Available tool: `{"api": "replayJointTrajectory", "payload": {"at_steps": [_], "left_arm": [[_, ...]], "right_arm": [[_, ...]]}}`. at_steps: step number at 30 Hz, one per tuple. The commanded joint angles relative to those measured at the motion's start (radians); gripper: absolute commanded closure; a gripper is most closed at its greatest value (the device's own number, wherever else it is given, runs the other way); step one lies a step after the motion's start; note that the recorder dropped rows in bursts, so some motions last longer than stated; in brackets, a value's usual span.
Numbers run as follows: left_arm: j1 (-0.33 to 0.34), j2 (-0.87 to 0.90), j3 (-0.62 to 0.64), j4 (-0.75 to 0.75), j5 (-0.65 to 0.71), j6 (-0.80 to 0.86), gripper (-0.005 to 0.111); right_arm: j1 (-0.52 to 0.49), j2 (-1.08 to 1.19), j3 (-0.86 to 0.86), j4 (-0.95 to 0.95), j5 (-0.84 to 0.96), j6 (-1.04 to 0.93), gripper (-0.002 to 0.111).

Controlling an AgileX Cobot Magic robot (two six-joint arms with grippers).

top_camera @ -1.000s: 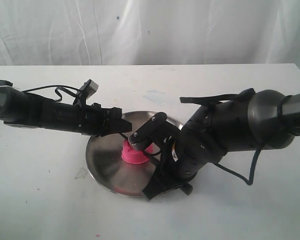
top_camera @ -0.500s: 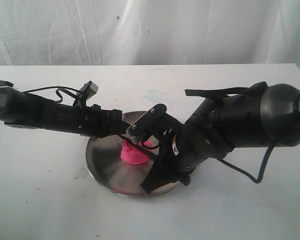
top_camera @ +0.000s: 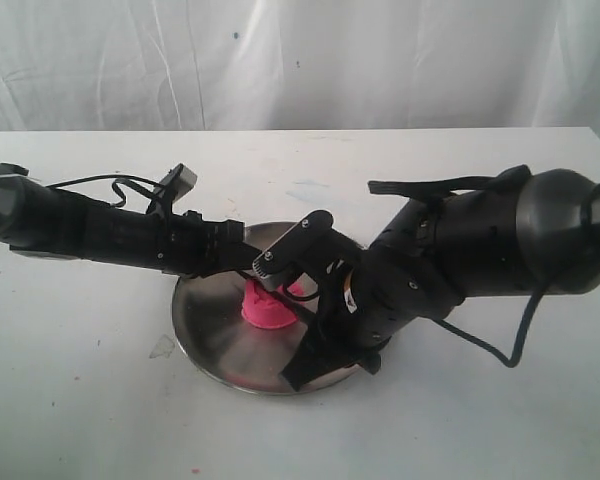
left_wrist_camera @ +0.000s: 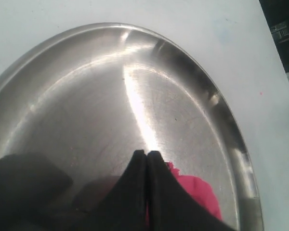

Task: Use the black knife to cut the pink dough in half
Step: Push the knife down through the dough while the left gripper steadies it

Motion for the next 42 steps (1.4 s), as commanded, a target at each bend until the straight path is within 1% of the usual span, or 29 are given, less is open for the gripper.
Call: {"api": "replayJointTrajectory", "payload": {"at_steps": [1, 10, 18, 31, 42], "left_arm": [[-0.008, 0.005, 0.006, 0.029, 0.035, -0.005, 0.107], [-0.008, 0.005, 0.006, 0.029, 0.035, -0.002, 0.107], [-0.008, 0.005, 0.006, 0.078, 0.013, -0.005, 0.107], [-0.008, 0.005, 0.006, 0.075, -0.011, -0.005, 0.107], [-0.008, 0.005, 0.006, 0.073, -0.009, -0.005, 0.107]], "right_arm": [[-0.002, 0.034, 0.0, -0.01, -0.023, 0.004, 0.108], [-0.002, 0.055, 0.0, -0.01, -0.035, 0.004, 0.108], [-0.002, 0.021, 0.0, -0.01, -0.045, 0.004, 0.108], [-0.002, 0.011, 0.0, -0.01, -0.051, 0.004, 0.108], [-0.002, 0.055, 0.0, -0.01, -0.051, 0.004, 0.108]]}}
